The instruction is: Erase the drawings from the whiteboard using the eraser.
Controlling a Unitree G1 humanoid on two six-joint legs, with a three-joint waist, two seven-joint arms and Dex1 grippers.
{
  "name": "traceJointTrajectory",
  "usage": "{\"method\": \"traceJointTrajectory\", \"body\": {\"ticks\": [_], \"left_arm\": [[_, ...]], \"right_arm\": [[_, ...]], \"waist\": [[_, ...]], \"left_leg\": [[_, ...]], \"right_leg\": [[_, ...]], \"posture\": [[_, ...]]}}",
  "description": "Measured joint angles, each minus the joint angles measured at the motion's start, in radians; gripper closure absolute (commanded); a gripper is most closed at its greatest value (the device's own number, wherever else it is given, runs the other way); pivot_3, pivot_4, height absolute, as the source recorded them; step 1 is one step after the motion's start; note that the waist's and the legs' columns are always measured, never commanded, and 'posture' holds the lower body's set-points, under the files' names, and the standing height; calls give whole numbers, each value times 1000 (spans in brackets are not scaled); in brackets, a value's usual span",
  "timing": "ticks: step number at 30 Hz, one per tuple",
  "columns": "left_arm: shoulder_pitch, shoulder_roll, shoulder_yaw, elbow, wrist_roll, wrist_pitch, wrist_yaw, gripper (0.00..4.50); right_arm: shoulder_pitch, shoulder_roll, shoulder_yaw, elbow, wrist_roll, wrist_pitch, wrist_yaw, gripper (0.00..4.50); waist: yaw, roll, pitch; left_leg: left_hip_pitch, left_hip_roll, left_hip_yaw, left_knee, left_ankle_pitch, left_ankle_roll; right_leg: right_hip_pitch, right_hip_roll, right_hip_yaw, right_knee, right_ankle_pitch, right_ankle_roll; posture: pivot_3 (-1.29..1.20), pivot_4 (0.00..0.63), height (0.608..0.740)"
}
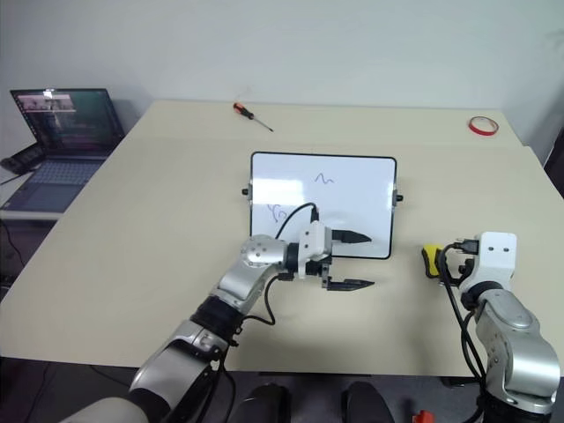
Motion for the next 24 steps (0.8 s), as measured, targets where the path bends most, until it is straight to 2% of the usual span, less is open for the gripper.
{"method": "traceJointTrajectory", "body": {"ticks": [24], "left_arm": [[47,21,2,-49,26,-17,80,0]], "right_arm": [[-31,11,33,103,52,4,3,9]], "waist": [[1,0,0]], "left_leg": [[0,0,-1,1,0,0]], "right_leg": [[0,0,0,0,0,0]], "posture": [[0,150,740]]}}
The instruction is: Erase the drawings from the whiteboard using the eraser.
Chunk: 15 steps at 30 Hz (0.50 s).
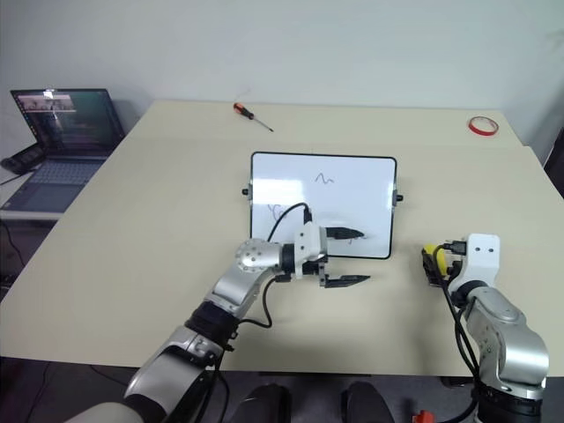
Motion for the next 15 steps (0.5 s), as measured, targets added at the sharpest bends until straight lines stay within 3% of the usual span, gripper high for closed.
{"method": "traceJointTrajectory", "body": {"ticks": [15], "left_arm": [[0,-2,0,-8,6,2,18,0]], "right_arm": [[-29,25,44,23,7,0,-25,9]], "waist": [[0,0,0]], "left_leg": [[0,0,0,0,0,0]], "right_leg": [[0,0,0,0,0,0]], "posture": [[0,150,740]]}}
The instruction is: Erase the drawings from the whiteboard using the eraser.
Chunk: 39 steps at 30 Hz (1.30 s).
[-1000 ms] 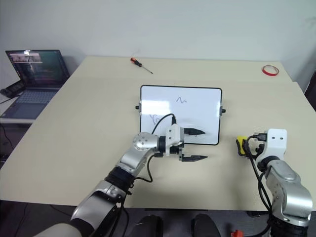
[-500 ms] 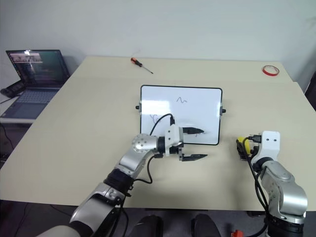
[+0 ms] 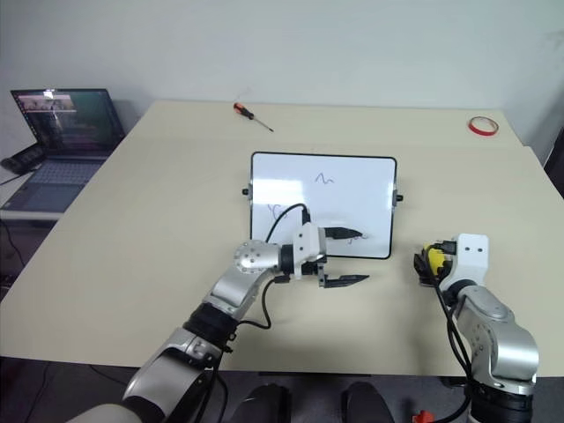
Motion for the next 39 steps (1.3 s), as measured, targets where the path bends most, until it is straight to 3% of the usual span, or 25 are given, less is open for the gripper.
{"method": "traceJointTrajectory", "body": {"ticks": [14,17,23,25,39], "left_arm": [[0,0,0,-3,4,0,2,0],[0,-1,0,-3,4,0,2,0],[0,-2,0,-3,4,0,2,0],[0,-2,0,-3,4,0,2,0],[0,1,2,-4,10,4,28,0]], "right_arm": [[-1,0,4,23,-2,-7,-2,9],[-1,0,4,24,-4,-12,-8,618],[-5,0,-1,36,-10,-30,-28,2800],[-7,0,-1,40,-10,-36,-31,3283],[-17,-5,14,56,-26,-72,-46,3299]], "waist": [[0,0,0],[0,0,0],[0,0,0],[0,0,0],[0,0,0]], "left_leg": [[0,0,0,0,0,0],[0,0,0,0,0,0],[0,0,0,0,0,0],[0,0,0,0,0,0],[0,0,0,0,0,0]], "right_leg": [[0,0,0,0,0,0],[0,0,0,0,0,0],[0,0,0,0,0,0],[0,0,0,0,0,0],[0,0,0,0,0,0]], "posture": [[0,150,740],[0,150,740],[0,150,740],[0,150,740],[0,150,740]]}}
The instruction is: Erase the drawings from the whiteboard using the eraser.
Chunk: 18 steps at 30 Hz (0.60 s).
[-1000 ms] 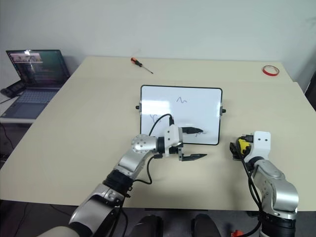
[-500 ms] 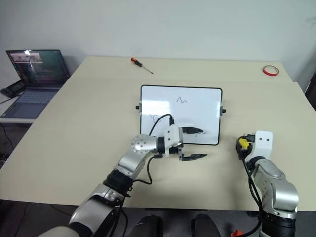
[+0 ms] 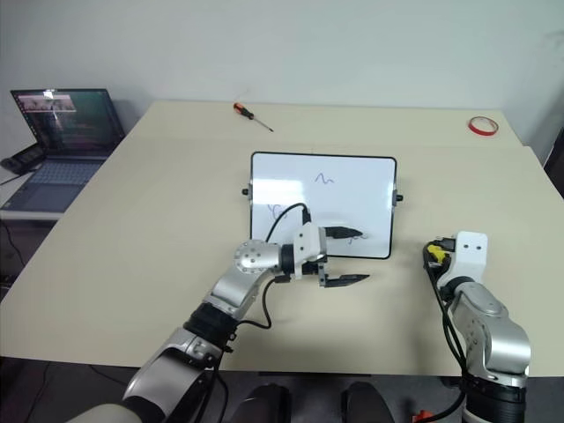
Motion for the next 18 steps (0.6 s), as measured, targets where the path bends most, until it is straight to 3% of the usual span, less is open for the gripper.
{"method": "traceJointTrajectory", "body": {"ticks": [11,18], "left_arm": [[207,21,36,-193,74,105,232,0],[251,12,55,-296,101,176,363,0]], "right_arm": [[37,-7,42,-16,-52,-102,-1,3299],[40,-11,76,-35,-93,-177,0,3299]], "waist": [[1,1,0],[1,1,0]], "left_leg": [[0,1,-2,0,0,0],[1,0,-2,1,0,0]], "right_leg": [[0,-1,1,1,0,0],[0,-1,1,1,0,0]], "posture": [[0,150,740],[0,150,740]]}}
